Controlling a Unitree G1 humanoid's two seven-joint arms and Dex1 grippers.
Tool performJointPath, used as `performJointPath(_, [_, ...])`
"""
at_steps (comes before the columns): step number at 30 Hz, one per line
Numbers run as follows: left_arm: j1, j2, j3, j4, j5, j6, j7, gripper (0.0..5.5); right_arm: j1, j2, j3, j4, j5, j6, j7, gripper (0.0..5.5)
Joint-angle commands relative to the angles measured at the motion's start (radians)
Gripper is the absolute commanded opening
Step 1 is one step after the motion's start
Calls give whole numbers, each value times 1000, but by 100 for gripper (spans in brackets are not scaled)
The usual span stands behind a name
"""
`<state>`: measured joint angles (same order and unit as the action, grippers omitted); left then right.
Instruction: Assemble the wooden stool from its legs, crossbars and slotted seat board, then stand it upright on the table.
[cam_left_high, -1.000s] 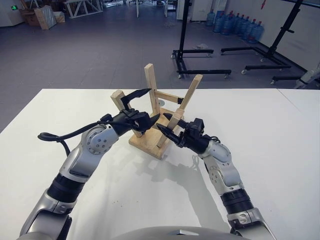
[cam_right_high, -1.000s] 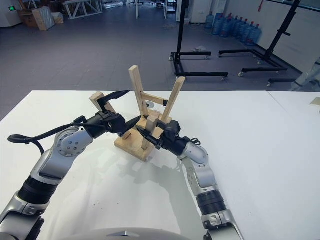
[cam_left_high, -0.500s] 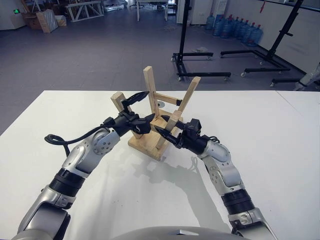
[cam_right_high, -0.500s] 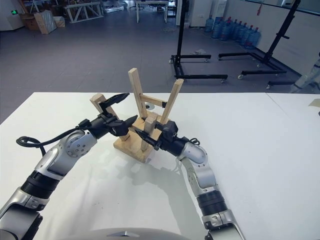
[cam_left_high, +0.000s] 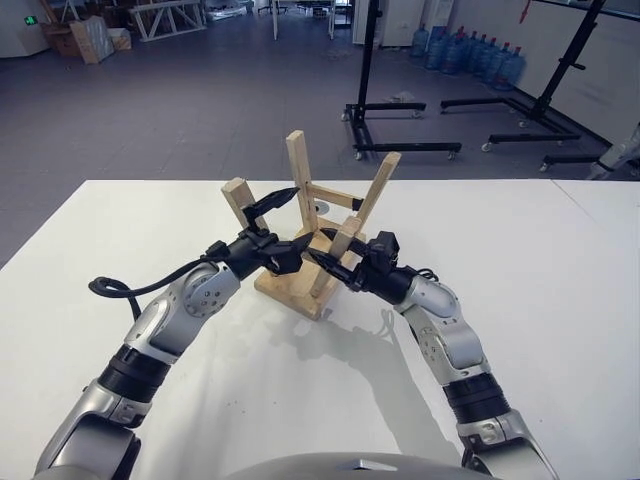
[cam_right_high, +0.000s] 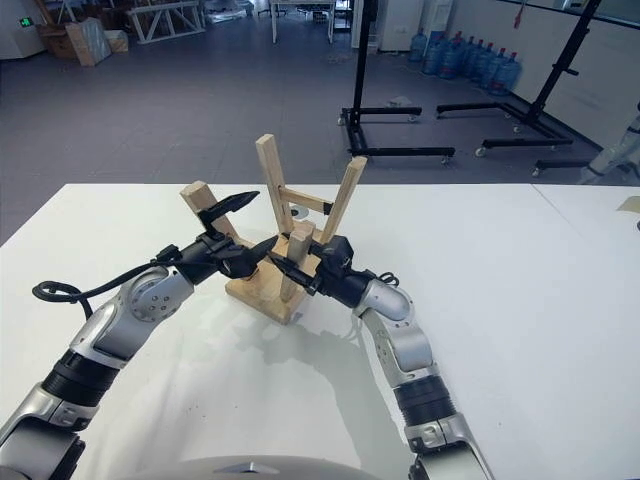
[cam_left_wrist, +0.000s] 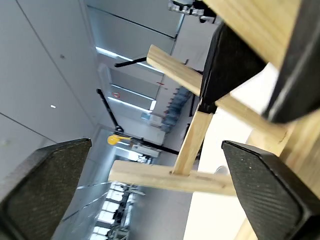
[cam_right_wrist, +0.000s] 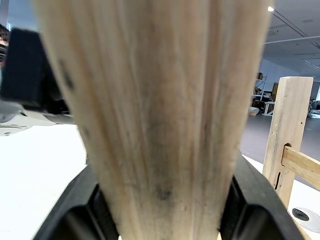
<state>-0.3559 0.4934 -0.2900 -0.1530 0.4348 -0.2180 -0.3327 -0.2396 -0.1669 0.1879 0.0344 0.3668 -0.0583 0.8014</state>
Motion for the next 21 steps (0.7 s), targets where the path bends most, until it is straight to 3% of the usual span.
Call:
performJointPath(1, [-212,-98,140,-152,-198,206,-35,481,17,-8,18,49,-24,26,12,206])
performJointPath(5, [-496,-138,316,-196,-383,446,-10,481,30,-28,10,49,-16,29,28,206])
performJointPath(8, [-620,-70,446,-126,-479,567,-20,481,32,-50,0,26,3,52,40,206])
performJointPath(12, [-422,122,578,175,-457,459,-87,481,34,-80,-19,-19,40,89,63,206])
performJointPath(15, [-274,169,614,390,-467,317,-126,481,41,-95,-31,-45,62,110,74,206])
performJointPath(21, [-99,10,488,579,-477,125,-174,481,57,-107,-25,-69,74,135,91,206])
